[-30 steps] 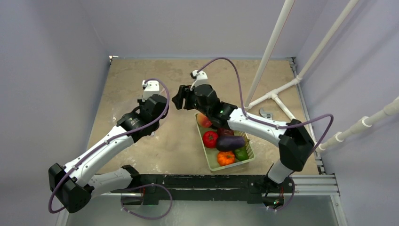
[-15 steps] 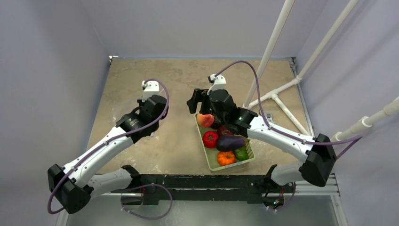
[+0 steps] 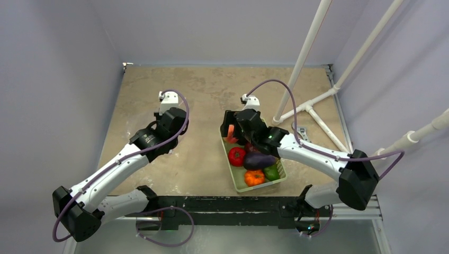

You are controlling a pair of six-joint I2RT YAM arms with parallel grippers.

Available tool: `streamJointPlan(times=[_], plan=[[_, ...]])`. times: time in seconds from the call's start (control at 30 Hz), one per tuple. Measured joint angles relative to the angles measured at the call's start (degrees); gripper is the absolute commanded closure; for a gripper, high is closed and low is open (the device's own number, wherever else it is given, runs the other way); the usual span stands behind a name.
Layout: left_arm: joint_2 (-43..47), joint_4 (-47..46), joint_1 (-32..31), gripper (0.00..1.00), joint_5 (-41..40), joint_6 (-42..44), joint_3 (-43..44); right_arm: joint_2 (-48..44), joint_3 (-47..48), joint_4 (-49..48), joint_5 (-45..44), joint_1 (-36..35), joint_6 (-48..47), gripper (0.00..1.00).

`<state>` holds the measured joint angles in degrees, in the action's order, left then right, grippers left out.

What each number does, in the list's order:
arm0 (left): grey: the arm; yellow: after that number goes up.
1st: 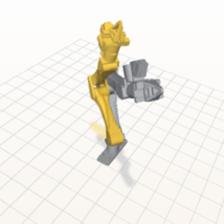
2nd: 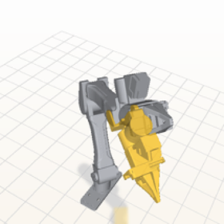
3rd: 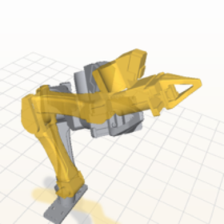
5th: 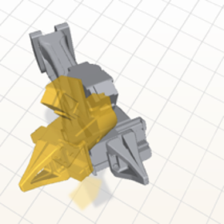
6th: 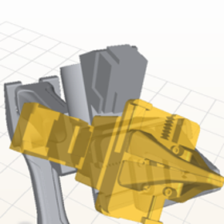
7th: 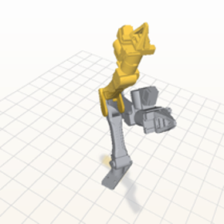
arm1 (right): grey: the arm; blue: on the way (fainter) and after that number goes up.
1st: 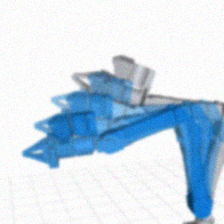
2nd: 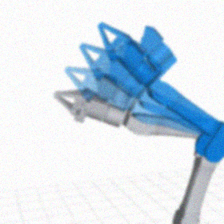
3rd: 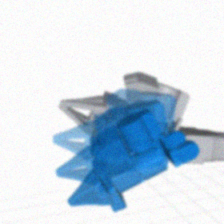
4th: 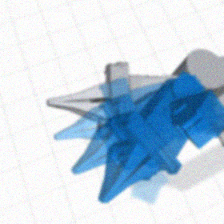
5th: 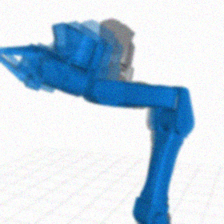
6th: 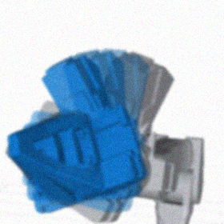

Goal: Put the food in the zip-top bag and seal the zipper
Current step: Pick up the fake fruit from the bin.

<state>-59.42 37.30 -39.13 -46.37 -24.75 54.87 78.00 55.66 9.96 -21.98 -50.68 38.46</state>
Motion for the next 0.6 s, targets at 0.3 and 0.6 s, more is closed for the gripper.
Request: streamJointPlan(times=[0.3, 0.6], plan=[[0.22, 0.00, -0.02, 1.00, 0.20, 0.00, -0.31, 5.53, -0.81, -0.98, 0.76, 2.16, 0.17, 0.02], [0.33, 0.00, -0.02, 1.00, 0.55, 0.00, -0.37, 7.19, -1.81, -3.13, 3.69, 3.13, 0.13, 0.09]])
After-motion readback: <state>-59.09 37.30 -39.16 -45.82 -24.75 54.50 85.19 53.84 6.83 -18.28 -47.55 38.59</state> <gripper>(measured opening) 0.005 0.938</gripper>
